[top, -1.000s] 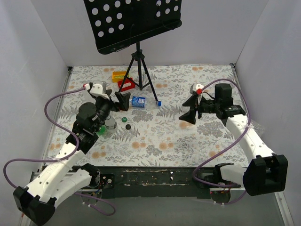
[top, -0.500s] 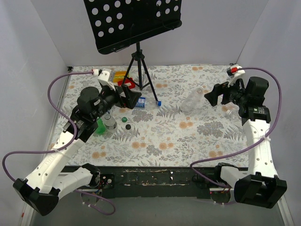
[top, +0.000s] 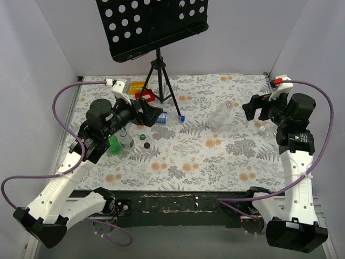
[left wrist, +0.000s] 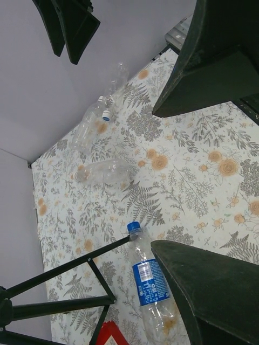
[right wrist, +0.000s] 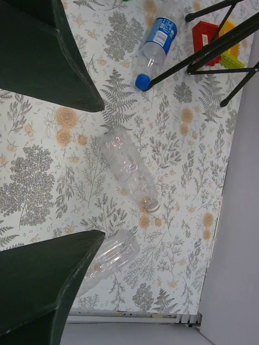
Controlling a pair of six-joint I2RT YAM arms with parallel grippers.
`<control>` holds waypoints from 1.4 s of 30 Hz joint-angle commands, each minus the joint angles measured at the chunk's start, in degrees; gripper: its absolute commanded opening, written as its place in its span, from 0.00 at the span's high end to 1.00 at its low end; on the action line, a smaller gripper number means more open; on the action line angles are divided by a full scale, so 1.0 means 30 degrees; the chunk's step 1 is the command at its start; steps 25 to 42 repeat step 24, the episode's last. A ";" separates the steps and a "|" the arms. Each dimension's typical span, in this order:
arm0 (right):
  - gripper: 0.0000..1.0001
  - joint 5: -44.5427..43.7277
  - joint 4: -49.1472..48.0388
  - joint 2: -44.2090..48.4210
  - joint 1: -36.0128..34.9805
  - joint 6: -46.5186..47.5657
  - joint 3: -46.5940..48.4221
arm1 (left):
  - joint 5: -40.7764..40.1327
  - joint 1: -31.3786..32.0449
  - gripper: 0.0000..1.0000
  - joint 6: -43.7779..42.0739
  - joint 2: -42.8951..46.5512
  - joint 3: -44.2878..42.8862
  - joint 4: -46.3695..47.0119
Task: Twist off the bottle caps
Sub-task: Reset both arms
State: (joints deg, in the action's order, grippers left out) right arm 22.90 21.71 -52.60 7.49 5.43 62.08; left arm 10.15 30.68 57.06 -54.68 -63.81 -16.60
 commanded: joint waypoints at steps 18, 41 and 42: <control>0.03 -0.0893 0.0672 0.0804 0.0024 -0.0755 0.0691 | -0.0542 -0.0118 0.02 0.0815 0.1906 -0.0761 -0.1967; 0.03 -0.0893 0.0876 0.0483 0.0053 -0.0873 0.0896 | -0.0454 -0.0118 0.02 0.0640 0.2024 -0.0673 -0.1850; 0.03 -0.0893 0.0876 0.0483 0.0053 -0.0873 0.0896 | -0.0454 -0.0118 0.02 0.0640 0.2024 -0.0673 -0.1850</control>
